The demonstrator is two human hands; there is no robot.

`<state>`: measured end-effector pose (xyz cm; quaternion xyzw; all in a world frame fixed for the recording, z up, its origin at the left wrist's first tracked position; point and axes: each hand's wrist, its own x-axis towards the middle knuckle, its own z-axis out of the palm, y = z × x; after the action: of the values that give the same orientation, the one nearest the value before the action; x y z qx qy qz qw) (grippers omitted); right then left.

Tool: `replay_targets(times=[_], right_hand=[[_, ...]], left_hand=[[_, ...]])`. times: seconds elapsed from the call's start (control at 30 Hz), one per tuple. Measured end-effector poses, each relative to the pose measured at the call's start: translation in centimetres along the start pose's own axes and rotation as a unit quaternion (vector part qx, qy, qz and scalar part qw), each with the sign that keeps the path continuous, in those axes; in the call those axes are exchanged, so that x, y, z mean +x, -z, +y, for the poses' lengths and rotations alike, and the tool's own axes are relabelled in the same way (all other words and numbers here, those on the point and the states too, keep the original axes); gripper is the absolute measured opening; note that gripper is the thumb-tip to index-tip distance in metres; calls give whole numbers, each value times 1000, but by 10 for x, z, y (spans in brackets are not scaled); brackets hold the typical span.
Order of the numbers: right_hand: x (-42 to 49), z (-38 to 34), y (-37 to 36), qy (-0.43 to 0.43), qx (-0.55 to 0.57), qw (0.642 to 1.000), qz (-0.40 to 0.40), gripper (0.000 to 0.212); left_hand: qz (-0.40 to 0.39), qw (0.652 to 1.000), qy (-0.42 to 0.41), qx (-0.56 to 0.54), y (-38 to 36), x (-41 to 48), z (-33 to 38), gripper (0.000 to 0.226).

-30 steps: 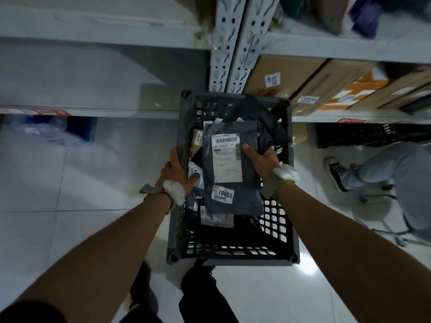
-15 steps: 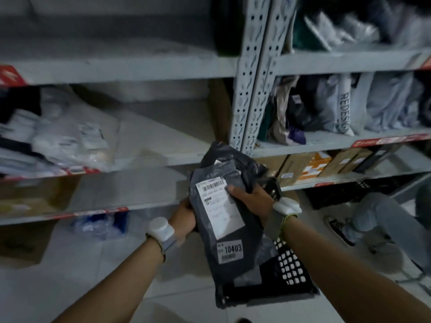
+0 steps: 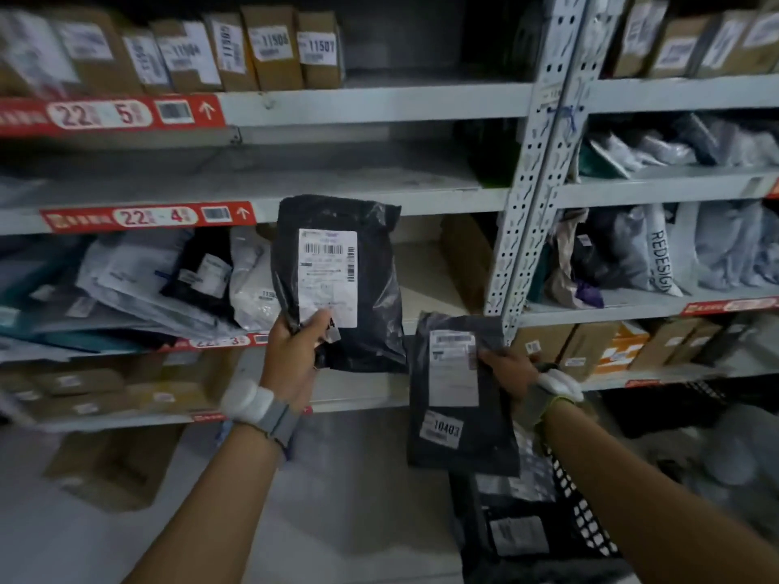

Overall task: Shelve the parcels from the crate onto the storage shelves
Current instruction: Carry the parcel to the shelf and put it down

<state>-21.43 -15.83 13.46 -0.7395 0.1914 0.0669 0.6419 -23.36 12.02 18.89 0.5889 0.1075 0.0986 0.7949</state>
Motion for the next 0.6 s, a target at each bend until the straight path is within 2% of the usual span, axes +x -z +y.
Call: replay_targets(times=[0.07,0.1,0.2,0.27,0.3,0.37,0.4,0.5,0.6], right_hand=[[0,0,-14,24,39,999,11,23],[9,5,-22,25,58,998,7,30],[29,8,-45,62,135,987,-63,57],[-10,-20,-71,91,161,977,-105,77],[-43,-39,-79,95,174,972,-125,80],[-71,-51,-94,114,172,961,-181,70],[-81,-53,-100,130,163,962,-179,68],[-89,-45,-105,226,110,959,-132,71],[-85,-37,-101,259,103,955,-100,54]], left_hand=[[-9,1000,24,15,11,-11,2,10],[-21,998,28,43,15,-16,-1,10],[-56,990,28,128,23,-32,-17,20],[-73,988,34,133,26,-42,-25,21],[-80,987,37,132,24,-44,-30,20],[-79,987,25,135,28,-48,-35,23],[-76,988,17,131,29,-50,-37,25],[-67,992,17,107,39,-56,-35,30],[-94,993,54,45,55,-61,-34,29]])
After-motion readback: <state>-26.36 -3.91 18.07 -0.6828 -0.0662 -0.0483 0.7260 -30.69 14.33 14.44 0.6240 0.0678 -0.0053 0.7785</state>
